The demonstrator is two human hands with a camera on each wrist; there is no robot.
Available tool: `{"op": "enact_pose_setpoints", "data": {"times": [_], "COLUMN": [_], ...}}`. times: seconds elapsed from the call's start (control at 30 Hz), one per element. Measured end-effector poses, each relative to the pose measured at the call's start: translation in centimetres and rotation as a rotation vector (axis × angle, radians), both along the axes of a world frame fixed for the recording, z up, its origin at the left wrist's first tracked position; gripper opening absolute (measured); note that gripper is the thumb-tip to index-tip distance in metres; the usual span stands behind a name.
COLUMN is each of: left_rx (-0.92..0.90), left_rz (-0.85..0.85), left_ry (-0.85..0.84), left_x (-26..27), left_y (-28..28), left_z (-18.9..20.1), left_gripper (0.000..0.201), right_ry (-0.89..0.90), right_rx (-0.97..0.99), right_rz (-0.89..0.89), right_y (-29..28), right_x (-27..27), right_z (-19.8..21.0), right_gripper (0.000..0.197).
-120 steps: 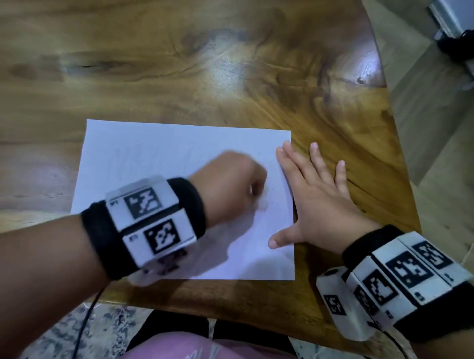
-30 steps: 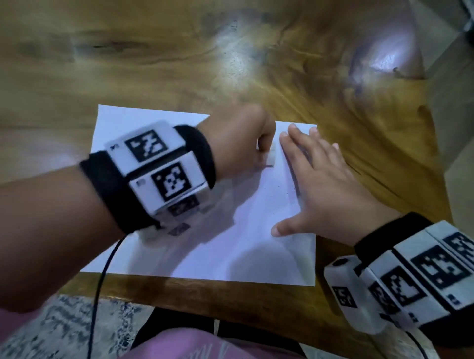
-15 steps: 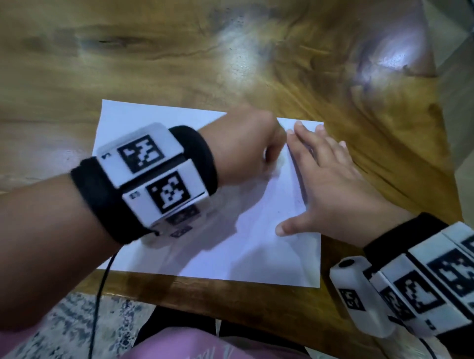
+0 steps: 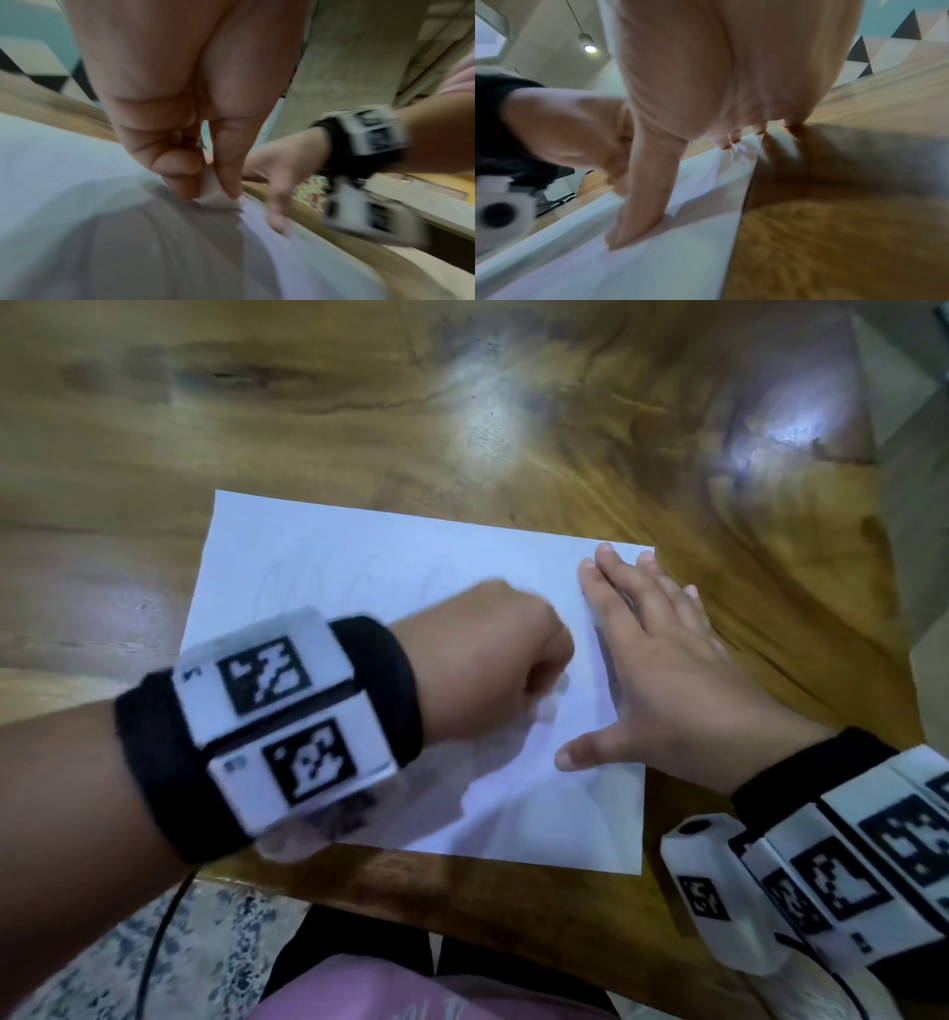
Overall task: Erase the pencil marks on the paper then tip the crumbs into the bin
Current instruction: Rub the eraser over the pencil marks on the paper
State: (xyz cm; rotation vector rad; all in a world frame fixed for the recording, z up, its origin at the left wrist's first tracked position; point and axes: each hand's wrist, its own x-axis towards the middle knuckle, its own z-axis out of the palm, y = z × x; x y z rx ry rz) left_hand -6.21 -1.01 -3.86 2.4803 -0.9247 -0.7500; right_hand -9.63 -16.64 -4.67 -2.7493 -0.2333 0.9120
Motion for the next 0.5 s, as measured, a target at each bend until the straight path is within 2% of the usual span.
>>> {"op": "enact_pose_setpoints", "data": {"times": [0.1, 0.23, 0.3, 0.43, 0.5], "left_rx": [0.029, 0.034, 0.027, 0.001, 0.001], "left_rz": [-0.058, 0.155, 0.206, 0.007, -0.04], "left_ry": [0.065, -0.102, -0.123, 0.012, 0.031], "left_x": [-0.3, 3.7, 4.2, 0.1, -0.6], "left_y": [0.3, -1.2, -1.4, 0.5, 1.0], "left_z": [0.1, 0.8, 0.7, 0.0, -0.2], "left_gripper": [0.002, 0.009, 0.008, 0.001, 0.005], "right_ry": [0.007, -0.004, 0.0, 0.016, 0.017], "right_rx": [-0.006, -0.008, -0.019, -0.016, -0.012], "right_rz": [0.004, 0.004, 0.0, -0.001, -0.008], "right_y": [0.1, 0.2, 0.2, 0.1, 0.1], "right_x": [-0.1, -0.2, -0.2, -0.1, -0.2], "right_z": [0.2, 0.4, 0.4, 0.3, 0.3], "right_gripper": [0.14, 0.139, 0.139, 0.14, 0.141]}}
